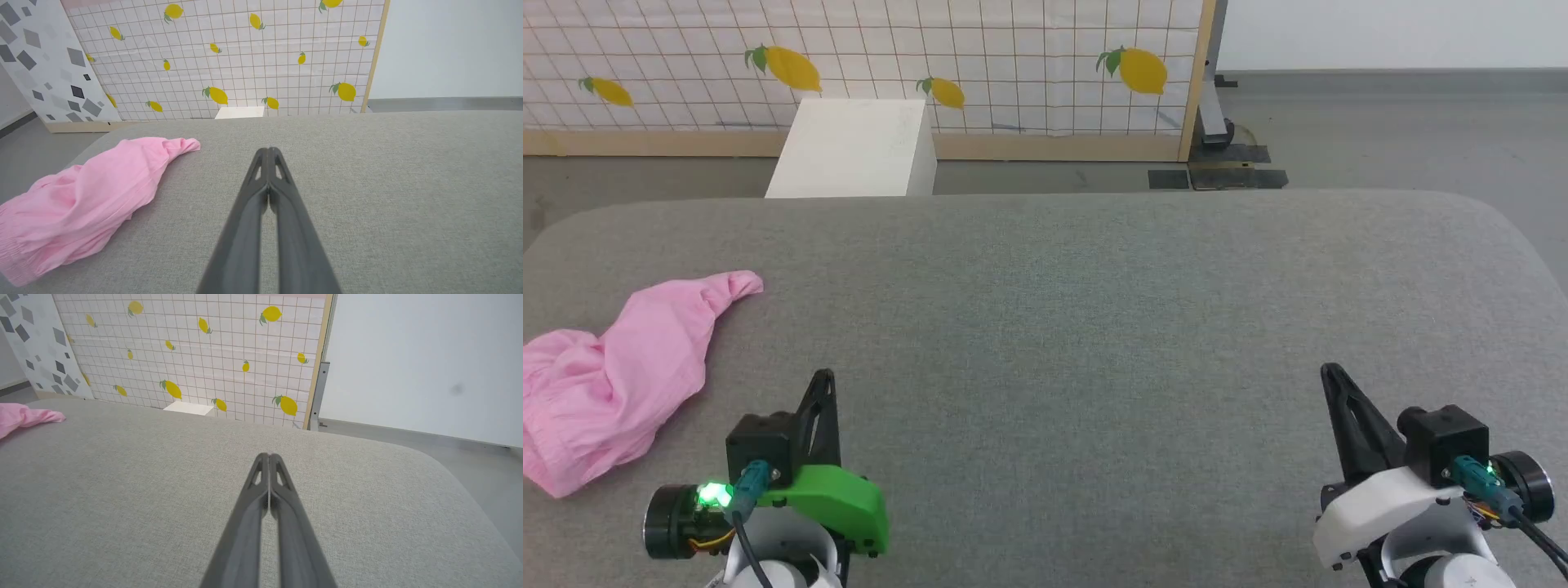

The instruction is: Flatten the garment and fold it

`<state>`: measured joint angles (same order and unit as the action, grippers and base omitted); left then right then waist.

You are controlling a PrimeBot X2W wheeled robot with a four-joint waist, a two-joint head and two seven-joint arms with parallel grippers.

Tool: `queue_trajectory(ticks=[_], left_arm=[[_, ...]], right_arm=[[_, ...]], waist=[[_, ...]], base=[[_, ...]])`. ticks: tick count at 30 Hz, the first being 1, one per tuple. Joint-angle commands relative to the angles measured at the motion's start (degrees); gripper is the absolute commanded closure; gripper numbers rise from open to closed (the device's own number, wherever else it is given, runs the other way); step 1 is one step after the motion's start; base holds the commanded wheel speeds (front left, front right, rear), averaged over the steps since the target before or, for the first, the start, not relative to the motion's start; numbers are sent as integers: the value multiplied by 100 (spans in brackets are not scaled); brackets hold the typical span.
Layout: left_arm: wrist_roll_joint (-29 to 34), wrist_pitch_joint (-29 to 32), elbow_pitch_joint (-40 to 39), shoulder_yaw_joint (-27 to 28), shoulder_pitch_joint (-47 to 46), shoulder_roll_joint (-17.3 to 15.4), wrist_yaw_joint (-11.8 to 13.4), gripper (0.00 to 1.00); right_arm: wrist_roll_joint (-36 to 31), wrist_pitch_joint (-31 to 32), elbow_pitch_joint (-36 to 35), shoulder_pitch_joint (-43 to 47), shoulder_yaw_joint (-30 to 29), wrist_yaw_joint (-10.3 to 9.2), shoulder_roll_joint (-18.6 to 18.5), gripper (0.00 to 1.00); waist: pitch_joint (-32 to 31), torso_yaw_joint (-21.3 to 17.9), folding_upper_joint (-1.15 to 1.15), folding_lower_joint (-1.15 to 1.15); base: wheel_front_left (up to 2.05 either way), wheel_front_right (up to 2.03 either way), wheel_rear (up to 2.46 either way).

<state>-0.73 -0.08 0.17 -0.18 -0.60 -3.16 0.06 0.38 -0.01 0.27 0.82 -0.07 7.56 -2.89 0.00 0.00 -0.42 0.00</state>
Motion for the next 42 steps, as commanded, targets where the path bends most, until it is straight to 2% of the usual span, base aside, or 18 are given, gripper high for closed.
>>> queue_trajectory(ticks=[1,18,19,36,42], left_arm=[[73,8,-17,18,60,28,-6,100],[73,8,-17,18,60,28,-6,100],[0,0,0,0,0,0,0,0],[-79,-172,141,-63,9,2,-6,0],[-117,-291,213,-45,13,2,0,0]], right_arm=[[-38,1,-27,-82,7,-8,2,100],[-38,1,-27,-82,7,-8,2,100],[0,0,0,0,1,0,0,0],[182,-173,213,31,-13,-1,0,0],[252,-293,351,1,6,-1,0,0]], waist=[[0,0,42,0],[0,0,42,0],[0,0,0,0],[14,26,5,0],[23,201,8,0]], base=[[0,0,0],[0,0,0],[0,0,0],[0,0,0],[0,0,0]])
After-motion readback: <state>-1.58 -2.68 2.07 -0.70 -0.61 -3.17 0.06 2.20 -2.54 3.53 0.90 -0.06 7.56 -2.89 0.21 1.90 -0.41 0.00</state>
